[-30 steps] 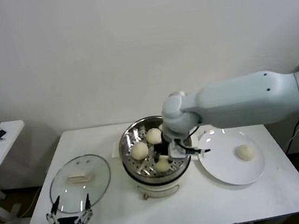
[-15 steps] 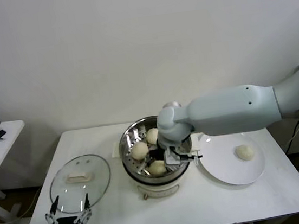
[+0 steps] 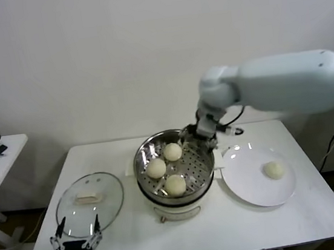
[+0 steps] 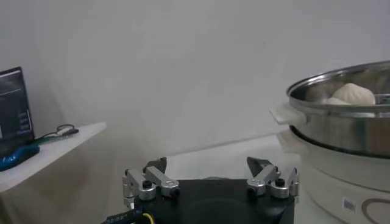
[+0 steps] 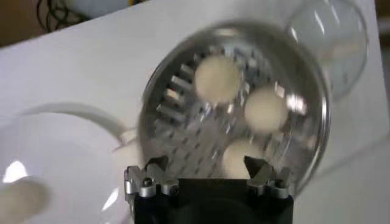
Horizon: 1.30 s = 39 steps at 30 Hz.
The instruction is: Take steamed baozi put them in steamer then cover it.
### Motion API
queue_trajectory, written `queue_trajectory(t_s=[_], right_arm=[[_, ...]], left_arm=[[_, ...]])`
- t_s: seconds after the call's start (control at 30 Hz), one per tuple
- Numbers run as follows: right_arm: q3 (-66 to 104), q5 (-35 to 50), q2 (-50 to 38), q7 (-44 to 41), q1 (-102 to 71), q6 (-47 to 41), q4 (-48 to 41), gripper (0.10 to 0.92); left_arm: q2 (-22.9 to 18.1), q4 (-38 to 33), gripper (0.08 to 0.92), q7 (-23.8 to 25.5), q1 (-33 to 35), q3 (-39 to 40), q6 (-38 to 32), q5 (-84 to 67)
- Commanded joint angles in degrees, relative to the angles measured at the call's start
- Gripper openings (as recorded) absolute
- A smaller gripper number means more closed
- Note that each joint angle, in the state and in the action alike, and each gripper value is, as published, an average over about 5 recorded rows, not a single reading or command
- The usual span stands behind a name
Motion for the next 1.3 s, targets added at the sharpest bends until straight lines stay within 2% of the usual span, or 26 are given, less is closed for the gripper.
queue_trajectory(t_s=[0.03, 0.3, 0.63, 0.9, 1.2, 1.3], right_arm=[[-6.0, 10.4, -18.4, -6.9, -1.3, -10.9, -13.3, 0.823], [10.4, -2.8, -24.7, -4.8, -24.9, -12.3, -21.0, 0.823], [27.3, -8.3, -20.6, -3.1, -44.5, -11.0, -28.1, 0.823], [33.5, -9.7, -16.2, -0.5, -50.1, -10.1, -32.2, 0.823], [34.3, -10.9, -14.0, 1.0, -50.4, -10.8, -33.4, 0.823], [34.0, -11.0, -14.0, 0.7, -50.0, -11.7, -32.9, 0.801]], left_arm=[[0.0, 0.0, 0.823, 0.0, 0.1, 0.0, 0.1, -0.1], [-0.1, -0.1, 0.823, 0.2, 0.0, -0.1, -0.8, -0.2], [-0.7, 0.3, 0.823, 0.1, 0.4, -0.1, -0.6, 0.2], [-1.3, 0.9, 0.823, 0.1, 0.8, -0.1, -0.7, 0.8], [-1.3, 0.8, 0.823, 0.0, 1.1, -0.2, -0.7, 0.9], [-1.3, 0.7, 0.823, 0.0, 1.2, -0.2, -0.7, 0.8]])
